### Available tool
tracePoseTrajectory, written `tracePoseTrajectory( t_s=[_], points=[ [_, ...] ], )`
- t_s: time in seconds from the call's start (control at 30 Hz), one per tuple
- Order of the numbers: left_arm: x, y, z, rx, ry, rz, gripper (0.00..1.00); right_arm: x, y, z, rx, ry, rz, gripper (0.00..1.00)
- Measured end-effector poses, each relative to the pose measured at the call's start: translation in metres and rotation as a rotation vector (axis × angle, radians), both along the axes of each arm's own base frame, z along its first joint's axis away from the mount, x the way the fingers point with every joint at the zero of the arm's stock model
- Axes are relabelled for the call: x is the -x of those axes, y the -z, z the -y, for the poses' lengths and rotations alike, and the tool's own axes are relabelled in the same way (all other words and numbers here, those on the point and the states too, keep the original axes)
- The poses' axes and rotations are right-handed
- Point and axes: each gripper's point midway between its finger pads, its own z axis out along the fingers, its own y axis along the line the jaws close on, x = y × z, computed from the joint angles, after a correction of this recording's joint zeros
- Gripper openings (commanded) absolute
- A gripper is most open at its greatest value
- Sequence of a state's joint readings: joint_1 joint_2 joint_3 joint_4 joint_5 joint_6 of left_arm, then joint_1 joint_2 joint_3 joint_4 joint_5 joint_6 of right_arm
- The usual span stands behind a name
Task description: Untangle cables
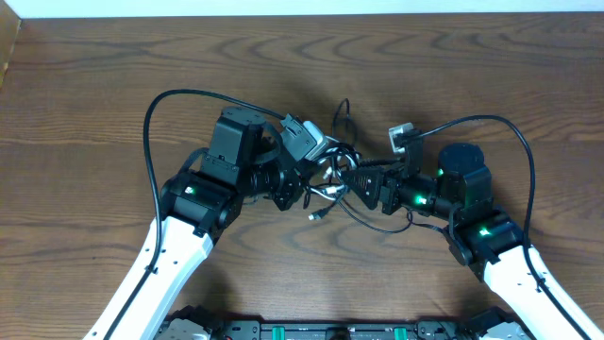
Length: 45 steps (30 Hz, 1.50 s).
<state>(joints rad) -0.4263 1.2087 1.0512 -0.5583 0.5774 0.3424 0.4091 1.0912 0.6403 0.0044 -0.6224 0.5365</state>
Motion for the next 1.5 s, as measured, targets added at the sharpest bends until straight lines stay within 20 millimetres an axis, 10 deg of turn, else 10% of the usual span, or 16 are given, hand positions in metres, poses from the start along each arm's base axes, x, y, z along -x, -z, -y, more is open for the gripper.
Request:
tracePoseTrajectory(
  t_s=[0.3, 0.57, 1.03, 1.13, 1.5],
  points=[
    [0.006, -0.004, 0.006, 0.037, 0.037, -0.017, 0.08, -0.007, 0.003, 0.006, 0.035, 0.042, 0.023, 0.56],
    [0.005, -0.007, 0.008, 0.05, 0.045, -0.006, 0.08, -0.006, 0.002, 0.004, 0.032, 0.026, 0.033, 0.01],
    [0.003, -0.009, 0.009, 0.056, 0.044, 0.008, 0.08, 0.0, -0.002, 0.0, 0.007, -0.02, 0.036, 0.01],
    [0.001, -0.008, 0.007, 0.041, 0.031, 0.016, 0.26, 0.0, -0.003, -0.001, 0.004, -0.023, 0.041, 0.01],
    [-0.006, 0.016, -0.02, -0.11, -0.093, -0.014, 0.41, -0.004, -0.013, 0.002, -0.043, -0.013, 0.037, 0.01]
  ],
)
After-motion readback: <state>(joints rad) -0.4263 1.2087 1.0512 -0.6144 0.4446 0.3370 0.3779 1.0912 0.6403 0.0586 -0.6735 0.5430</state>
